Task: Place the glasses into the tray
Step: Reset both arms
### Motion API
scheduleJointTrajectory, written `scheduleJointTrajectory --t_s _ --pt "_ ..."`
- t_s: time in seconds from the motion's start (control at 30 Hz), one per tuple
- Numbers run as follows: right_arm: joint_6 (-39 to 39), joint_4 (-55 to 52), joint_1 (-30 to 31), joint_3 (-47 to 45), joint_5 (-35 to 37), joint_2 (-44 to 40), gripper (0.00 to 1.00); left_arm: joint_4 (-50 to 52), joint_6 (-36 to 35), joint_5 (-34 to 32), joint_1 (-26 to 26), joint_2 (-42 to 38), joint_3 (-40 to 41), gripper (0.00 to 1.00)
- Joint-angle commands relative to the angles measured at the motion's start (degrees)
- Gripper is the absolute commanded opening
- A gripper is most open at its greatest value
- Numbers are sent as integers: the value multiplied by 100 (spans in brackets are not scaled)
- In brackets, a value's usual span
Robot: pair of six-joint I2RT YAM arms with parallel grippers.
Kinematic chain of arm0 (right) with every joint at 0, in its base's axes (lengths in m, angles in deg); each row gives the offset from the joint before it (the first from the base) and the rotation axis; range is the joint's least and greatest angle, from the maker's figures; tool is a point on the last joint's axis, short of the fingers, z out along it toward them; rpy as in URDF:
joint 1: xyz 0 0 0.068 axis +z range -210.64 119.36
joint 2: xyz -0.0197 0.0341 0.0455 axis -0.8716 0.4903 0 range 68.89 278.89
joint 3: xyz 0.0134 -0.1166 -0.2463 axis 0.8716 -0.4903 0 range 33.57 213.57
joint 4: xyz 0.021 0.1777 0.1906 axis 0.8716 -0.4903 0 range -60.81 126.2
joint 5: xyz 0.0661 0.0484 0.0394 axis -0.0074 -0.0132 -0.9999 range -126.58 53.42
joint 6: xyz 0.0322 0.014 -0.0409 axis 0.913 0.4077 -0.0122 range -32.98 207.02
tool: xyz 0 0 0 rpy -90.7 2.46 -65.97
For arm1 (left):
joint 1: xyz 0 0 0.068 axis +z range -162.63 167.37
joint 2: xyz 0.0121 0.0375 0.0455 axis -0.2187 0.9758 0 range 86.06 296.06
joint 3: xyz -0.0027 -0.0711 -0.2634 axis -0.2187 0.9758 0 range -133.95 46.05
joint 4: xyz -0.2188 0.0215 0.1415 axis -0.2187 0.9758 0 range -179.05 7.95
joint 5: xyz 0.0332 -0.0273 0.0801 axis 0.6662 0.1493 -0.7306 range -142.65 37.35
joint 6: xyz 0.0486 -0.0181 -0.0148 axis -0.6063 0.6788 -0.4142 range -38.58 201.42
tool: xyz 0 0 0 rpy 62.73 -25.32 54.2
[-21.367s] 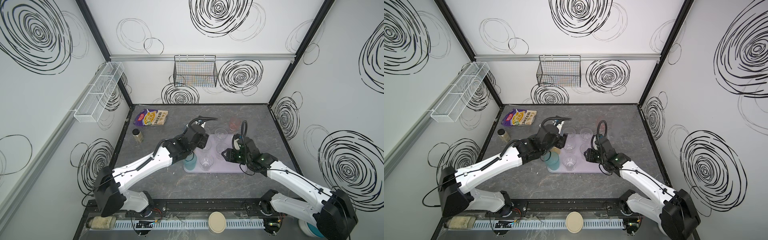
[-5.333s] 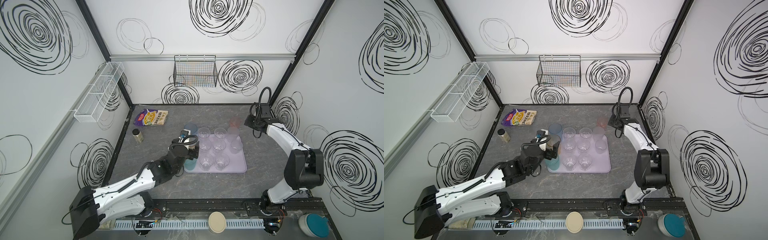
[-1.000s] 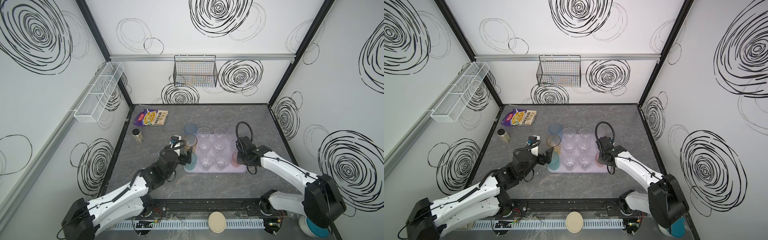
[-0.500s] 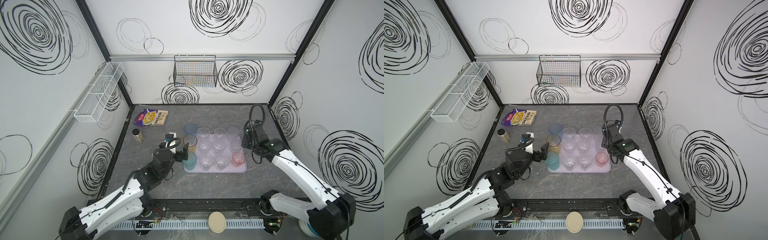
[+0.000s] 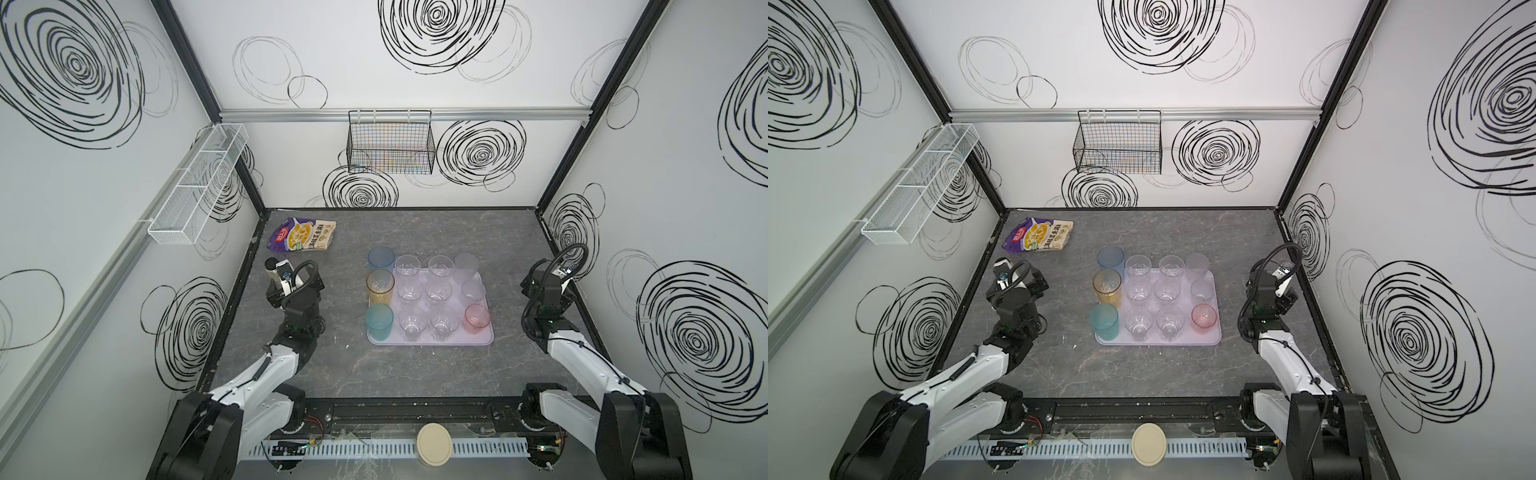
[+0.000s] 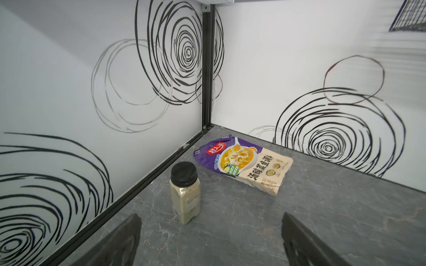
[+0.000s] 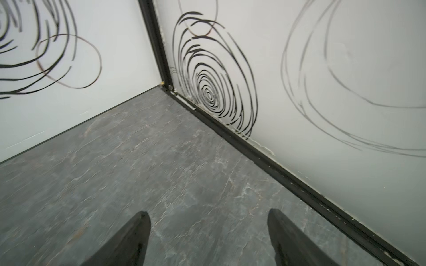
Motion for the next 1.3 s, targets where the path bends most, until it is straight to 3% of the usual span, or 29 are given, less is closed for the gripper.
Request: scheduleJointTrajectory --t_s 0.0,0.13,0.43,0.53,0.7,0.9,1.0,1.03,1.13,1.27 --pt "-105 1095 -67 -130 201 352 84 -1848 -441 -333 -69 763 303 98" --pt "-226 1717 -74 -267 161 821 84 -2752 -1039 -248 -152 1687 154 96" --pt "-465 2846 -70 -583 -393 1407 81 -3782 -1066 901 301 2153 422 96" --pt "-635 3294 -81 -730 -514 1517 81 -3358 -1112 1672 391 2109 336 96" --pt "-758 4180 -134 -1070 -672 1720 87 -3710 -1080 1983 497 2088 533 96" --pt "-872 4091 -127 -980 -937 1774 99 -3672 -935 2304 669 2080 557 96" --pt "-967 4147 -127 -988 -1095 1803 100 -3758 -785 2725 886 2300 559 96" --pt "-1024 4219 -123 -1018 -1208 1795 100 -4293 -850 2930 964 2562 626 96" --pt "-1068 4407 -140 -1147 -1366 1740 100 -3604 -743 2994 988 2316 494 96" --pt "-1164 4636 -219 -1291 -1780 1713 100 -3801 -595 3206 1174 2389 550 96"
